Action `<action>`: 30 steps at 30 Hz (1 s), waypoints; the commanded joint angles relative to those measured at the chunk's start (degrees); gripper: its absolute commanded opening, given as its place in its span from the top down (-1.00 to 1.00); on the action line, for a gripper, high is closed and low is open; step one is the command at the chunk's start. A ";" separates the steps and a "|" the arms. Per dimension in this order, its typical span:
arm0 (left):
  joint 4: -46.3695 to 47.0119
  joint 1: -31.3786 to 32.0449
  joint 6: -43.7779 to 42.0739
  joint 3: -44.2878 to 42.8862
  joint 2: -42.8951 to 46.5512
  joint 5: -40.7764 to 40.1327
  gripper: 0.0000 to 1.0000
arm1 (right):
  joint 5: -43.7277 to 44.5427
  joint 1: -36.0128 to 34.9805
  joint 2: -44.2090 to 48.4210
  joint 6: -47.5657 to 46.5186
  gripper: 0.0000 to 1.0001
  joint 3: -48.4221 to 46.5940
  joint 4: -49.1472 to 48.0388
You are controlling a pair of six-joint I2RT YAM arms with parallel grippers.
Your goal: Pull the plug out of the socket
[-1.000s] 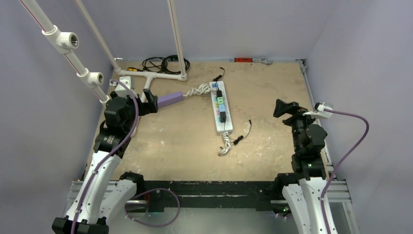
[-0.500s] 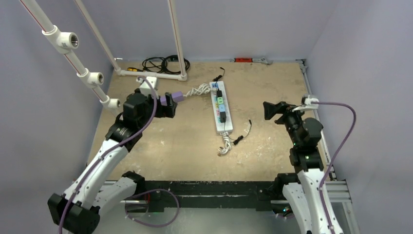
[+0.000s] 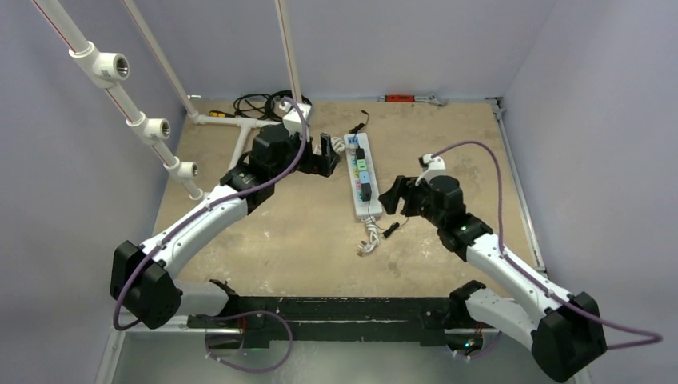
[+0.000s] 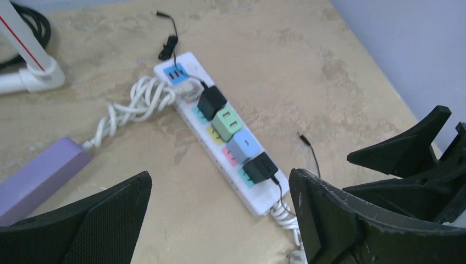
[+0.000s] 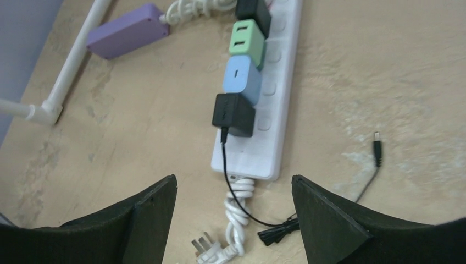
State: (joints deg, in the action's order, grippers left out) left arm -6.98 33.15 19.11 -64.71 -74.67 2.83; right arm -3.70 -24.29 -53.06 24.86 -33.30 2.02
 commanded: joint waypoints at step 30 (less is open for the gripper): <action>2.20 2.43 2.78 4.99 -6.49 3.15 -0.92 | 28.25 -29.71 -18.97 18.73 0.00 2.82 -0.11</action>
State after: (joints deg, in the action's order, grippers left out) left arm -5.41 35.44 21.98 -58.30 -82.83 6.63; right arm 18.59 -52.82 -69.52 39.94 -28.53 -1.30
